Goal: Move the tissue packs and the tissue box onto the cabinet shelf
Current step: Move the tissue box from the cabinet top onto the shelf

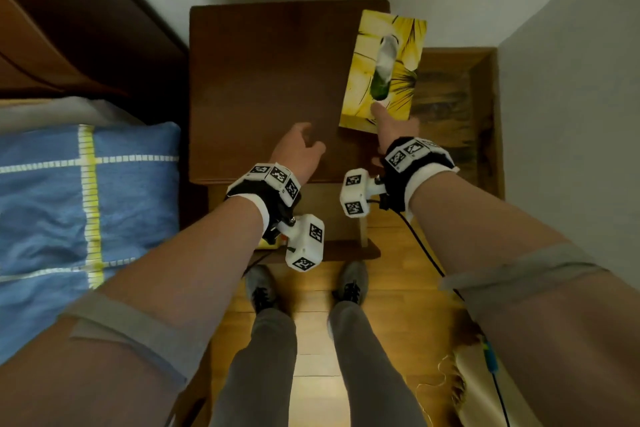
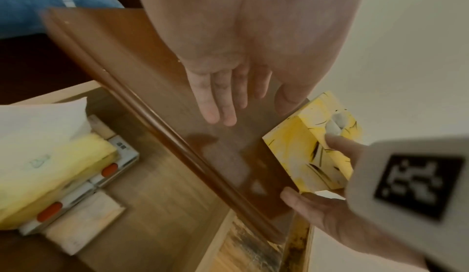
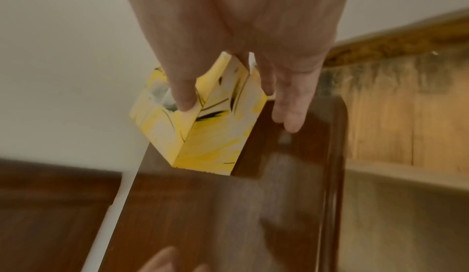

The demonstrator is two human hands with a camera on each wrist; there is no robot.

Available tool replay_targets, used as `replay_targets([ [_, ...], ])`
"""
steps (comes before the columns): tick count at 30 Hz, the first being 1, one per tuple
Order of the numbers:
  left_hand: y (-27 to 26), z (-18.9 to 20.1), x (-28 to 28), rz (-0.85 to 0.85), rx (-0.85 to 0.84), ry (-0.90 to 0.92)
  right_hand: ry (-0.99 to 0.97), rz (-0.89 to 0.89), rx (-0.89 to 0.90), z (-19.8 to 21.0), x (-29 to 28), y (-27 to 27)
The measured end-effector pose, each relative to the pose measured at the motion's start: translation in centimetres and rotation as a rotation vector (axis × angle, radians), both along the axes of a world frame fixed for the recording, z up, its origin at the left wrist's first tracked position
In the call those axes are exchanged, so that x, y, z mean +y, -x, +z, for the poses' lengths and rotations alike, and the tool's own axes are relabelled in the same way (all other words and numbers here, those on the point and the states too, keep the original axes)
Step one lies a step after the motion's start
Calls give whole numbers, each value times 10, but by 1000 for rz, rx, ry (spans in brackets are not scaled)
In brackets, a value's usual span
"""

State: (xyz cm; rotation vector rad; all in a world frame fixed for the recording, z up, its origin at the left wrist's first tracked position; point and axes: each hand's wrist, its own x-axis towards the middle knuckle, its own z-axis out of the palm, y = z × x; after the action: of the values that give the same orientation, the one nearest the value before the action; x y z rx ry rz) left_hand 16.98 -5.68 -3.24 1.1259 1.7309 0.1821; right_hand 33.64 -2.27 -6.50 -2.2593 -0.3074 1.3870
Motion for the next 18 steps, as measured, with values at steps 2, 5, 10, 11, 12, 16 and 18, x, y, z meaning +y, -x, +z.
replay_targets([
  [2, 6, -8, -6, 65, -70, 42, 8, -56, 20, -4, 0, 2],
  [5, 14, -9, -11, 191, -157, 80, -11, -104, 55, -10, 1, 1],
  [10, 18, -9, -17, 261, -166, 73, -12, -177, 101, -3, 9, -2],
  [11, 21, -9, -17, 264, -165, 74, -29, -196, 146, 9, 9, 2],
  [12, 23, -8, -17, 274, -169, 80, -42, -204, 173, 15, 6, 3],
  [16, 28, -9, -21, 331, -222, 133, -15, -180, 115, 19, -28, 11],
  [18, 21, -9, -27, 332, -270, 203, 0, -80, 74, 13, -55, 11],
])
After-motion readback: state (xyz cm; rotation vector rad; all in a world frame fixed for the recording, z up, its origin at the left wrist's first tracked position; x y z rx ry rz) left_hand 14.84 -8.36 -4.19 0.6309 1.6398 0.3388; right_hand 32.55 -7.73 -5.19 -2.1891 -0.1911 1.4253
